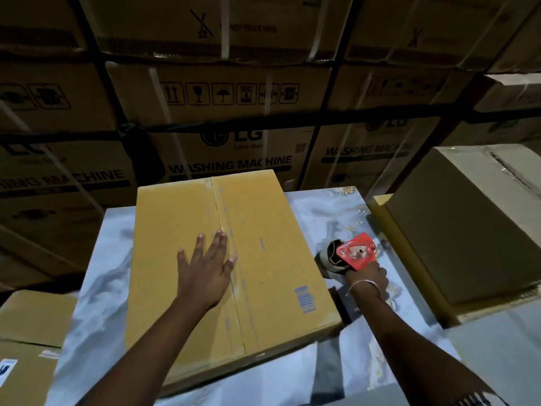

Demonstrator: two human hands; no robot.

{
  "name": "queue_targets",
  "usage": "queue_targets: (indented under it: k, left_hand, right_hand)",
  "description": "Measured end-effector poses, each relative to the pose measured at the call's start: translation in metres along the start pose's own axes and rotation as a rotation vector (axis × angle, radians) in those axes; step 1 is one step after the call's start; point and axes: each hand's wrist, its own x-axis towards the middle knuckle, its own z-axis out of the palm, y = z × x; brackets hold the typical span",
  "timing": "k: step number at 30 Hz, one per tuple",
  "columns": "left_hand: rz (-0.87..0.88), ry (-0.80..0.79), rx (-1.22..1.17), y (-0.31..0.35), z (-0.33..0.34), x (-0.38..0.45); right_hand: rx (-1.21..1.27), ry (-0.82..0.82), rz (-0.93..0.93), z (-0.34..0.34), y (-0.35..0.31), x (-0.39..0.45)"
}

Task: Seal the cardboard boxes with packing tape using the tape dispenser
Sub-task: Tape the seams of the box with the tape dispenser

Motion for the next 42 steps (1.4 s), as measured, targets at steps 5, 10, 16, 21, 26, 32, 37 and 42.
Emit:
queue_targets:
  k: [5, 10, 16, 21, 26, 32, 37, 42]
  left_hand:
    - [-0.012, 0.032, -0.006, 0.003, 0.007, -0.001]
    - [-0.019, 0.039, -0.018, 0.009, 0.009, -0.007]
    - [-0.021, 0.03, -0.024, 0.023, 0.012, -0.019]
    - [-0.02, 0.031, -0.01, 0.027, 0.013, -0.025]
    - [-0.001, 0.038, -0.034, 0.031, 0.014, -0.032]
    - [0.0, 0.035, -0.01, 0.031, 0.014, -0.033]
    - [0.038, 0.05, -0.033, 0.033, 0.017, -0.037]
    - [0.043, 0.058, -0.069, 0.04, 0.009, -0.041]
  right_hand:
    - [-0.2, -0.26, -0.044, 0.026, 0.047, 0.06]
    - [-0.187, -0.252, -0.141, 0.021, 0.045, 0.066]
    - [-0.048, -0.307, -0.276, 0.023, 0.027, 0.053]
    - [0.202, -0.299, -0.388, 0.012, -0.027, 0.025]
    - [0.38, -0.282, -0.535, -0.02, -0.096, -0.006]
    - [0.466, -0.372, -0.686, -0.033, -0.136, -0.065]
    - [0.695, -0.939, -0.474, -0.005, -0.144, -0.123]
    - [0.821, -1.203, -0.412, 0.02, -0.142, -0.147]
